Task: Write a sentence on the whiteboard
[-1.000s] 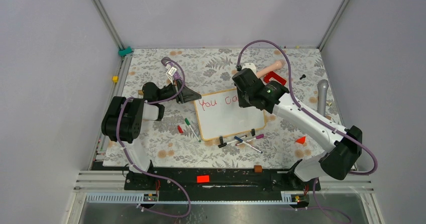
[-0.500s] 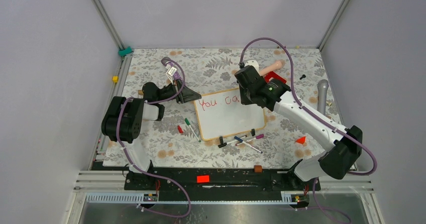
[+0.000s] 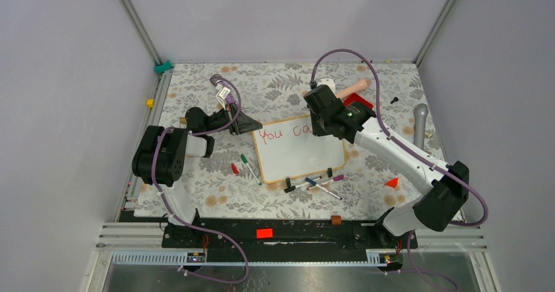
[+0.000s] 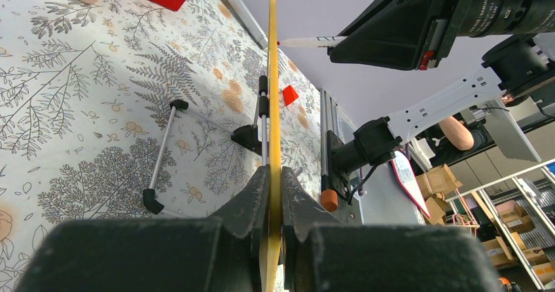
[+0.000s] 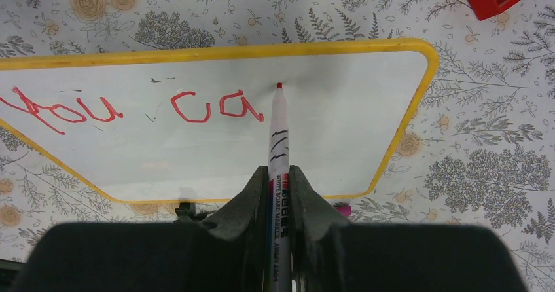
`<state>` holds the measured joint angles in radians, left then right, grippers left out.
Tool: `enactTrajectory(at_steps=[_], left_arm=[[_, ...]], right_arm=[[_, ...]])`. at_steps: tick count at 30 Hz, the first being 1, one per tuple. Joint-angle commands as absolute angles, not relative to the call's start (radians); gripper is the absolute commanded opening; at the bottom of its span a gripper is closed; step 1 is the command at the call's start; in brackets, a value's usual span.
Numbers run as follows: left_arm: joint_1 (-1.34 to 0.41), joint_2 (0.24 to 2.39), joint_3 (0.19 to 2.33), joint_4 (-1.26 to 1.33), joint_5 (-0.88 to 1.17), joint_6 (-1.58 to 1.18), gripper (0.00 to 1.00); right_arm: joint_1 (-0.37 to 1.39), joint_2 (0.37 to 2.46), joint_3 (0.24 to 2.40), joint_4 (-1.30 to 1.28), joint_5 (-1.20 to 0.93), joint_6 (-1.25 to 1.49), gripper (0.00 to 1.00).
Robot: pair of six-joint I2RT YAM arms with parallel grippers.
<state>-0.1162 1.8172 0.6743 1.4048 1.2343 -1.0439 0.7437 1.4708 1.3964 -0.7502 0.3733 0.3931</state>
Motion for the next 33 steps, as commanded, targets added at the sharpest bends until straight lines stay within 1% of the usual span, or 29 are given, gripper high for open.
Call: enactTrajectory(at_steps=[1, 15, 33], left_arm=[[-0.111, 1.815, 0.693, 1.475, 1.269, -1.031, 0.02], [-0.111, 1.817, 0.696, 1.474, 1.268, -1.029, 0.02], [-0.11, 1.813, 0.692, 1.474, 1.268, -1.029, 0.02]], right_arm=[[0.735, 1.478, 1.408, -0.734, 0.375, 0.399, 0.0], [0.735, 1.449, 1.328, -0.734, 0.342, 0.443, 0.0], [0.714, 1.504, 1.444, -0.735, 0.371, 0.385, 0.0]])
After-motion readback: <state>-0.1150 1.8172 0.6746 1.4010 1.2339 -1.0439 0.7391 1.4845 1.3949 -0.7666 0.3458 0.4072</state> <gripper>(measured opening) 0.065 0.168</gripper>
